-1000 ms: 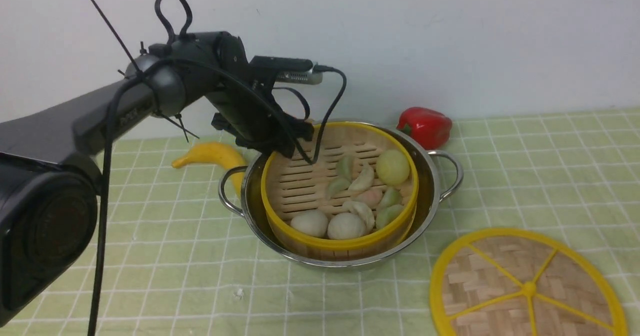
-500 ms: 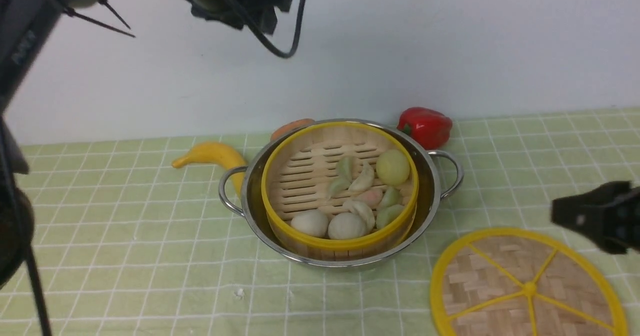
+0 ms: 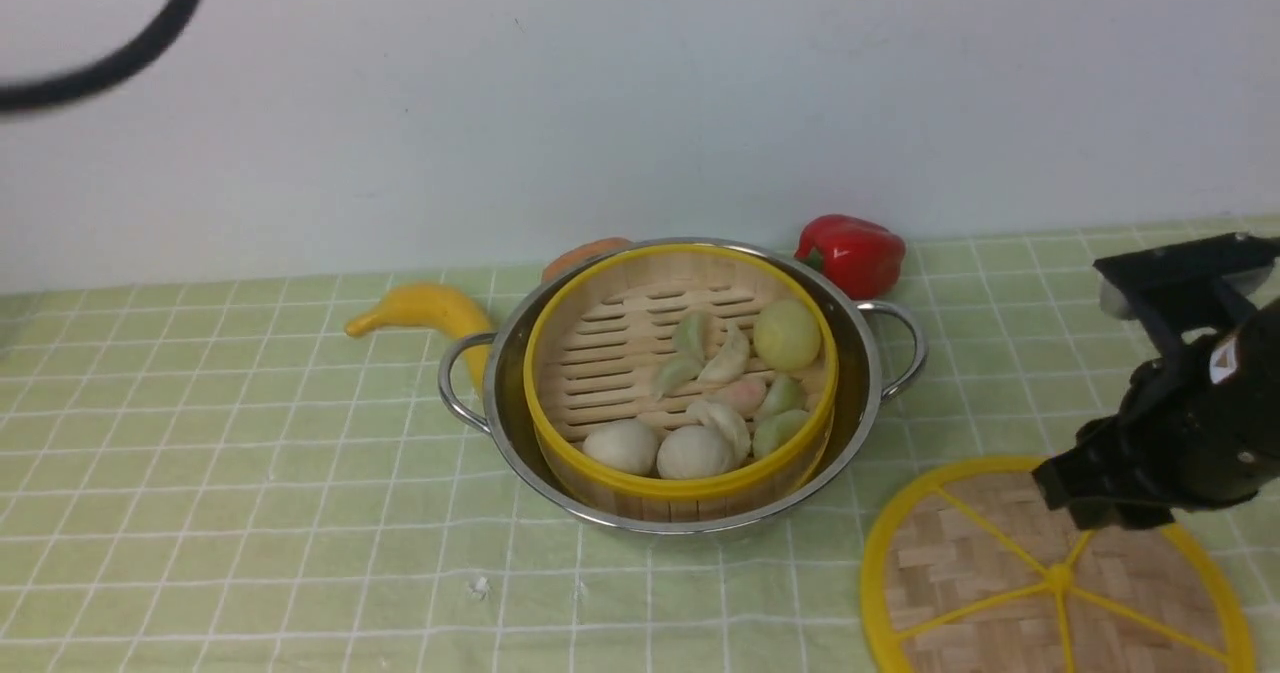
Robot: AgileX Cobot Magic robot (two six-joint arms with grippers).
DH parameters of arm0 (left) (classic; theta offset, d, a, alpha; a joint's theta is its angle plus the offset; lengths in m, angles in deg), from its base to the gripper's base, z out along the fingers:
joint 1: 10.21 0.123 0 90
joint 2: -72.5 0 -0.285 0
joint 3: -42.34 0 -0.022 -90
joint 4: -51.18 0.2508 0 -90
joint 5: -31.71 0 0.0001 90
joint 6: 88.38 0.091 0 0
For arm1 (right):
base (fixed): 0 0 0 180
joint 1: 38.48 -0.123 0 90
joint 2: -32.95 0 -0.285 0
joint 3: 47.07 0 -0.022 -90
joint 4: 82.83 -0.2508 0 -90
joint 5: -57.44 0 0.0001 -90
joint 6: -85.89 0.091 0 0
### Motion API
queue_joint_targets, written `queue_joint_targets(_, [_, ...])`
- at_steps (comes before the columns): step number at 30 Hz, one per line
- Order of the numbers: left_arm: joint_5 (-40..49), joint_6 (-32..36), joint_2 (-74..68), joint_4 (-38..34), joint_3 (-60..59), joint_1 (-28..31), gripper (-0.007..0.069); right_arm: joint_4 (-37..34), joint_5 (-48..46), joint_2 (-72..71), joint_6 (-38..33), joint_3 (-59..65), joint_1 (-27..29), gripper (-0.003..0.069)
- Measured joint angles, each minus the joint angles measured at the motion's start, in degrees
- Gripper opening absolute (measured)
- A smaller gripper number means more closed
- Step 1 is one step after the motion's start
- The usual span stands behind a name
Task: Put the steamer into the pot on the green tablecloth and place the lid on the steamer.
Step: 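Move the gripper down to the bamboo steamer lid and grasp its center knob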
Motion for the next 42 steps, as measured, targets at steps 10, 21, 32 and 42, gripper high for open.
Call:
queue_joint_targets(10, [-35.69,4.00,31.51,-6.09,-51.12,0.00,-0.0023,0.67,-0.66,3.60,1.28,-0.71,0.00,0.0242])
queue_joint_targets(21, [-43.20,4.01,41.98,-14.82,-73.88,0.00,-0.0023,-3.31,1.39,9.52,0.25,-0.58,-1.87,0.0242])
queue_joint_targets(32, [-41.89,4.01,42.05,-15.45,-74.08,0.00,-0.0023,0.98,1.31,13.08,3.82,-0.74,-4.02,0.0188])
queue_joint_targets(42, [-40.92,4.01,42.11,-15.45,-74.08,0.00,-0.0023,3.80,-3.24,13.08,4.15,-2.55,-4.08,0.0150])
